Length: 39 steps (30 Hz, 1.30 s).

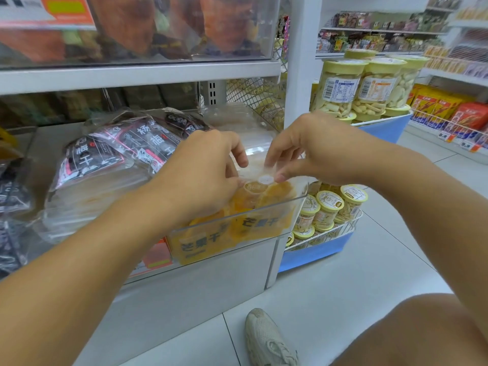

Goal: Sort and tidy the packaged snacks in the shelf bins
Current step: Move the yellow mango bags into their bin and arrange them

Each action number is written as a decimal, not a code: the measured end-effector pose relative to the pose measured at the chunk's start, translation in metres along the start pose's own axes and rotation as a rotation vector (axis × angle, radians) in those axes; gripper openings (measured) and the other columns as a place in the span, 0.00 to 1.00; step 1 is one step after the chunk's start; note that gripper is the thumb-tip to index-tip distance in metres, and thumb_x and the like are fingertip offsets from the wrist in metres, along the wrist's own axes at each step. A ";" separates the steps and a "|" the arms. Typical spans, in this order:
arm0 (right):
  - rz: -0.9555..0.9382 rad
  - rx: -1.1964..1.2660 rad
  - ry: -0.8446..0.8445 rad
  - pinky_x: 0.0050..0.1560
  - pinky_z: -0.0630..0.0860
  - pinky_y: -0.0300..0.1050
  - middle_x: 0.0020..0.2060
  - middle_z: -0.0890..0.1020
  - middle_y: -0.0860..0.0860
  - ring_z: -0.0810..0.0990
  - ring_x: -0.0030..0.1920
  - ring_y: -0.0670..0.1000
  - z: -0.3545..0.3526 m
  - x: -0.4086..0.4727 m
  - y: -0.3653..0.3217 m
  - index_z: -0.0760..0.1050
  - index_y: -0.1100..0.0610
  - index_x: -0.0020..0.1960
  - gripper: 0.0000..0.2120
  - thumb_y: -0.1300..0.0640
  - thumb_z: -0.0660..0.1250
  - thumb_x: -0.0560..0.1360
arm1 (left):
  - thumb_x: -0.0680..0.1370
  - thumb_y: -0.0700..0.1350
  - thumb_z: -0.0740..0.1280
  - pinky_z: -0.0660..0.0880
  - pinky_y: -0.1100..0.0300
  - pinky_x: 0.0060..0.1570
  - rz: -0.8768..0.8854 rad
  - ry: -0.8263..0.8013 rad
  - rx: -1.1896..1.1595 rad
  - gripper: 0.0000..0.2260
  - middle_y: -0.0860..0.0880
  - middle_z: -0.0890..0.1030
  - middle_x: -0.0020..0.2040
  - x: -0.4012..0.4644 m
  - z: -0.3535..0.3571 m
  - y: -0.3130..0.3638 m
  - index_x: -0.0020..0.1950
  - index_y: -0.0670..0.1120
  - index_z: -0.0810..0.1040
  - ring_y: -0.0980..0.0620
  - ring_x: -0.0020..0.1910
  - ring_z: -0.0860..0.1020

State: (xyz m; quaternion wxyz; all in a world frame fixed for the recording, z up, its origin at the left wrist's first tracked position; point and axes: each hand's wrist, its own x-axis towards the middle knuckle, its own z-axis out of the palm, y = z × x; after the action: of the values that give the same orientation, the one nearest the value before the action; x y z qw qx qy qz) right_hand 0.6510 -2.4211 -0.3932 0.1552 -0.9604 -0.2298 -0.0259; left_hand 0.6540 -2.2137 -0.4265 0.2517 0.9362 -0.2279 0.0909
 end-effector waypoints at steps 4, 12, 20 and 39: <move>-0.054 -0.059 -0.018 0.42 0.77 0.35 0.35 0.84 0.43 0.82 0.38 0.42 0.012 0.009 -0.010 0.86 0.51 0.46 0.06 0.56 0.79 0.69 | 0.72 0.43 0.77 0.78 0.58 0.46 -0.046 -0.055 0.014 0.10 0.57 0.83 0.32 0.001 0.003 0.000 0.40 0.52 0.76 0.63 0.40 0.80; 0.062 -0.248 -0.146 0.42 0.76 0.52 0.36 0.79 0.51 0.77 0.41 0.55 0.020 0.013 -0.017 0.79 0.54 0.42 0.16 0.50 0.82 0.63 | 0.76 0.41 0.73 0.76 0.60 0.45 0.023 -0.097 -0.023 0.11 0.58 0.84 0.35 -0.002 0.000 -0.005 0.47 0.54 0.73 0.65 0.39 0.79; 0.175 -0.332 -0.207 0.51 0.76 0.49 0.50 0.76 0.47 0.75 0.49 0.51 0.007 0.002 -0.005 0.75 0.43 0.65 0.28 0.60 0.79 0.69 | 0.71 0.50 0.68 0.79 0.54 0.49 0.119 -0.089 0.023 0.19 0.58 0.83 0.39 -0.009 -0.012 0.004 0.63 0.51 0.78 0.61 0.43 0.79; -0.112 -0.061 0.133 0.48 0.80 0.40 0.46 0.83 0.39 0.80 0.47 0.36 -0.011 -0.013 -0.016 0.83 0.46 0.54 0.14 0.62 0.70 0.74 | 0.66 0.58 0.80 0.79 0.51 0.52 0.080 0.027 0.076 0.23 0.59 0.82 0.39 -0.007 -0.017 0.008 0.59 0.55 0.81 0.56 0.44 0.81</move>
State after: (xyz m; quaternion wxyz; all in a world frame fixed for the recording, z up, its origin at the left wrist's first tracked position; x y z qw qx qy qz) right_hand 0.6325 -2.4164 -0.3795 0.1390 -0.9466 -0.2713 -0.1050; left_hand 0.6429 -2.2085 -0.4101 0.2152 0.9339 -0.2581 0.1219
